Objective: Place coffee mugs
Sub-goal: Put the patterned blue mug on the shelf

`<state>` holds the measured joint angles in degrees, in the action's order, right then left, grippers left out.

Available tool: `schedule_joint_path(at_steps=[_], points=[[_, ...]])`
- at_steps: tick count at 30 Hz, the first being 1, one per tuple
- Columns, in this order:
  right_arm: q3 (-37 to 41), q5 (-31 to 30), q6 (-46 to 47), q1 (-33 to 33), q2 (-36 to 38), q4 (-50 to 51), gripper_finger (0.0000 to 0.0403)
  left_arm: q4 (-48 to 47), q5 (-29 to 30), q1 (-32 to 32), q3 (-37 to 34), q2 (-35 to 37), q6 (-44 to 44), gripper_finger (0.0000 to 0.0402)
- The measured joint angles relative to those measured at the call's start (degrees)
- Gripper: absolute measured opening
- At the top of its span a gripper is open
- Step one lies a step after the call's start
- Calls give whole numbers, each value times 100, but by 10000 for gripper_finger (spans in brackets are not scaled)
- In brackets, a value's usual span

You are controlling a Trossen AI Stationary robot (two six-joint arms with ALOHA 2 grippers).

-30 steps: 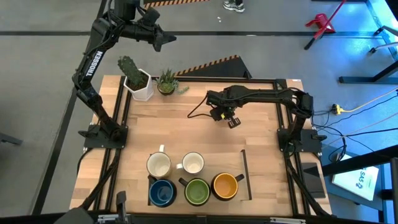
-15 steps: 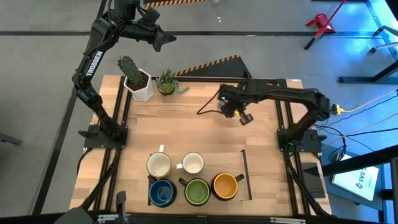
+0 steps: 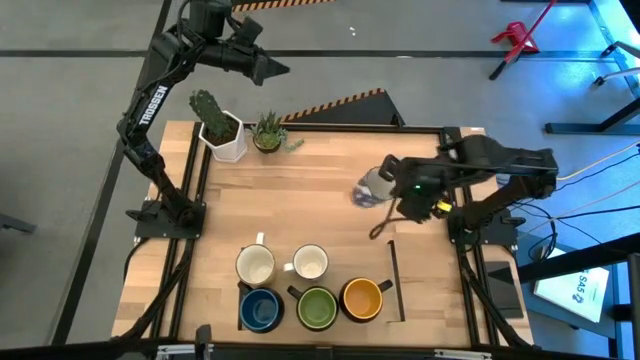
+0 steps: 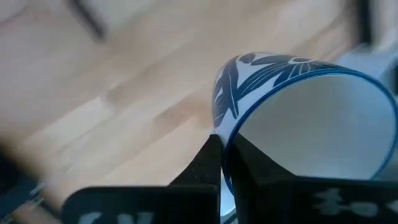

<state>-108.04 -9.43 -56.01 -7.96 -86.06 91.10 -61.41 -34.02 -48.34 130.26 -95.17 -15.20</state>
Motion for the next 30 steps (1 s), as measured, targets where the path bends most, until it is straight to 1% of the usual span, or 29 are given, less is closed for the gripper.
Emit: schedule_joint_path(at_steps=[2,3,5,9,20,24,30], points=[[-351,156,-168,-190,-33,-227,0,-11,-2,91,-2,23,-119,0],[-477,251,-267,-297,-60,-219,0,-8,1,163,-2,49,-127,0],[-620,230,-301,-520,-117,-42,0,-19,7,292,-2,114,-131,0],[-571,148,-301,-873,-258,-153,0,-37,167,557,-2,276,-280,0],[-525,133,-404,-1585,-982,-126,0,-74,1122,1292,0,831,-439,0],[-525,103,-338,-1716,-1176,-109,0,-80,1231,1493,0,999,-542,0],[-525,179,198,-1769,-1337,-113,0,-82,1256,1810,0,1213,-703,0]])
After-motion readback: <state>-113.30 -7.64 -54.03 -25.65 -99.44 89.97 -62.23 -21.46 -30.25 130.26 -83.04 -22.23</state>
